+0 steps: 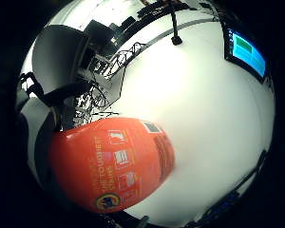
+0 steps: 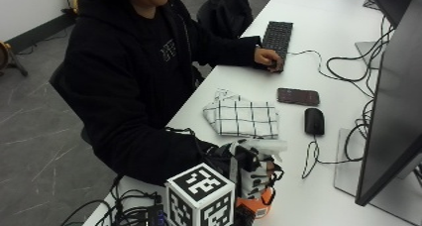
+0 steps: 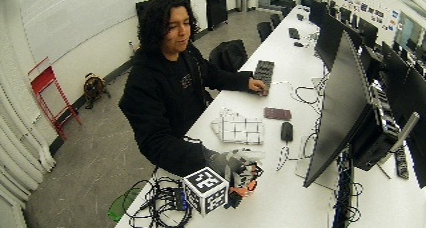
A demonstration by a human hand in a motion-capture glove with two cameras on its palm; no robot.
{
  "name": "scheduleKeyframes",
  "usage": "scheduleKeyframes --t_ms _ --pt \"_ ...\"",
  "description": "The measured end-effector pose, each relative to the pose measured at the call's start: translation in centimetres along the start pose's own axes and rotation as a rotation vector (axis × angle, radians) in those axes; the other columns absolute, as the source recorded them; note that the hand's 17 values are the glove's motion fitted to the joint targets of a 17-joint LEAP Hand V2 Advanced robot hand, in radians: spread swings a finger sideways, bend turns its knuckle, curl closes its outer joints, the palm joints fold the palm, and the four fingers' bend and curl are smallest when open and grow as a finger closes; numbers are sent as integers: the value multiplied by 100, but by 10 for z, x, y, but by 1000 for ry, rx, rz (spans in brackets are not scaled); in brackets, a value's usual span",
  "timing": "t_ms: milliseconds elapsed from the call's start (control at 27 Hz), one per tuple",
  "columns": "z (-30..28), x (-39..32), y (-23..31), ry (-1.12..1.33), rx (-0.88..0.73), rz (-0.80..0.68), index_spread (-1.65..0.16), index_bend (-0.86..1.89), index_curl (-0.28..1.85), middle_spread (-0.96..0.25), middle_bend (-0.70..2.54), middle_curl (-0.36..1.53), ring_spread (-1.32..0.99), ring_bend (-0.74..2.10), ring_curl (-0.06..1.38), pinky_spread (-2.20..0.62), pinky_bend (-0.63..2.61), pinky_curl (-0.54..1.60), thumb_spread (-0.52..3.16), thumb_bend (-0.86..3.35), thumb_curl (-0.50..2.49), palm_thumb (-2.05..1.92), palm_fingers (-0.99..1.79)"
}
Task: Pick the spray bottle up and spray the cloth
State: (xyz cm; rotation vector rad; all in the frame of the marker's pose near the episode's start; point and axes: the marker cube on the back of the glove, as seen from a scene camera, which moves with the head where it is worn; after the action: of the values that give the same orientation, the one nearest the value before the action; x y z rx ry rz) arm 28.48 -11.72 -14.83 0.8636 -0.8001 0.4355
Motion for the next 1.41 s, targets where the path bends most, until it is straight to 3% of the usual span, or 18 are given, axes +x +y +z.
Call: scheduleKeyframes --t_ms 519,891,1076,1410 --pt "11 -6 -13 -26 24 27 -29 46 56 -20 65 58 -22 70 51 -29 42 43 31 -2 68 94 141" --pt "11 -70 16 20 -348 46 -28 47 58 -19 67 59 -22 71 51 -29 44 44 28 -2 72 94 138" --pt "23 -108 39 252 -498 16 -28 47 58 -20 67 58 -22 72 51 -29 45 44 27 -3 73 94 137" --pt "42 -123 108 564 -821 149 -28 47 59 -19 66 58 -22 71 50 -28 46 44 26 -3 76 93 137"
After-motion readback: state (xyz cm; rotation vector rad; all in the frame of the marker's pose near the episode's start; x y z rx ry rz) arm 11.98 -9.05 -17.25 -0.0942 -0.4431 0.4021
